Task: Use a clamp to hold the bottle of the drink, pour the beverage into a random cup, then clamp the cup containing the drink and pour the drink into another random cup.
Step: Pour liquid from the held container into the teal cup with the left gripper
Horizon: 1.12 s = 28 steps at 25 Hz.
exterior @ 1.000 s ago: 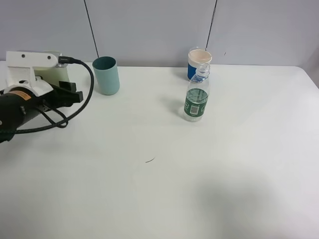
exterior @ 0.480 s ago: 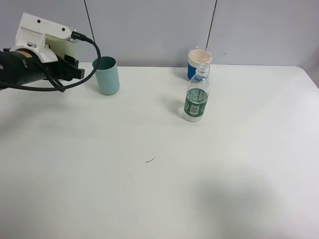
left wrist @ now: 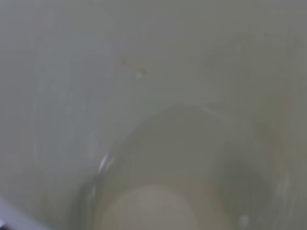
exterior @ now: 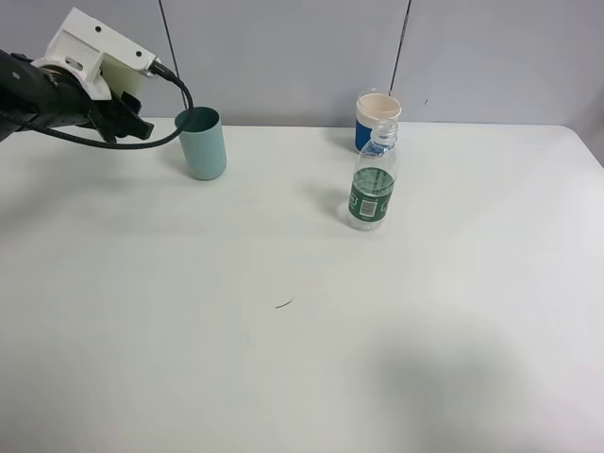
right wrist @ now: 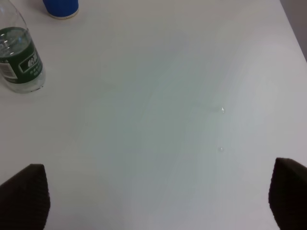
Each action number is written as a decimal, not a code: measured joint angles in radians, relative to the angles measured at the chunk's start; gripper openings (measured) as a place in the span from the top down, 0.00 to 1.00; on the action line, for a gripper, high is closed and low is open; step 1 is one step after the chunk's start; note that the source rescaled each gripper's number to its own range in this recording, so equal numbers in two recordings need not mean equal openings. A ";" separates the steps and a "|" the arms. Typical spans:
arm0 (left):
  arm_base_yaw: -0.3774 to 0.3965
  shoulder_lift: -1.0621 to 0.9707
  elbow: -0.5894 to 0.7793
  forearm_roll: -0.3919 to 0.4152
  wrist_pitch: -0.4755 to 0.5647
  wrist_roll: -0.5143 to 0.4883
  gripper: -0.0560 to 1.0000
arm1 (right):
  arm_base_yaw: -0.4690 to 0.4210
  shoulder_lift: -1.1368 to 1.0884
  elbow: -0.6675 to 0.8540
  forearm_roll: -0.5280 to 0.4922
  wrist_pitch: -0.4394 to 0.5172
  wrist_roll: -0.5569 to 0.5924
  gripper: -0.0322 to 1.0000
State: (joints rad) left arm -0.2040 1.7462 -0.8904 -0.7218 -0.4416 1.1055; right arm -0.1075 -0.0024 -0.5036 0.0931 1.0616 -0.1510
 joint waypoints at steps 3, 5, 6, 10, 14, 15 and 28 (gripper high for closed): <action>0.000 0.023 -0.032 -0.051 0.000 0.099 0.91 | 0.000 0.000 0.000 0.000 0.000 0.000 0.17; 0.000 0.043 -0.055 -0.089 0.000 0.182 0.91 | 0.000 0.000 0.000 0.000 0.000 0.000 0.17; 0.000 0.053 -0.069 -0.106 0.000 0.216 0.91 | 0.000 0.000 0.000 0.000 0.000 0.000 0.17; 0.000 0.100 -0.119 -0.177 0.000 0.342 0.91 | 0.000 0.000 0.000 0.000 0.000 0.000 0.17; 0.000 0.145 -0.164 -0.233 0.000 0.434 0.91 | 0.000 0.000 0.000 0.000 0.000 0.000 0.17; 0.000 0.154 -0.174 -0.244 0.000 0.457 0.91 | 0.000 0.000 0.000 0.000 0.000 0.000 0.17; -0.008 0.199 -0.231 -0.354 -0.020 0.731 0.91 | 0.000 0.000 0.000 0.000 0.000 0.000 0.17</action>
State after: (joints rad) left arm -0.2115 1.9447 -1.1218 -1.0755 -0.4614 1.8363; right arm -0.1075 -0.0024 -0.5036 0.0934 1.0616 -0.1510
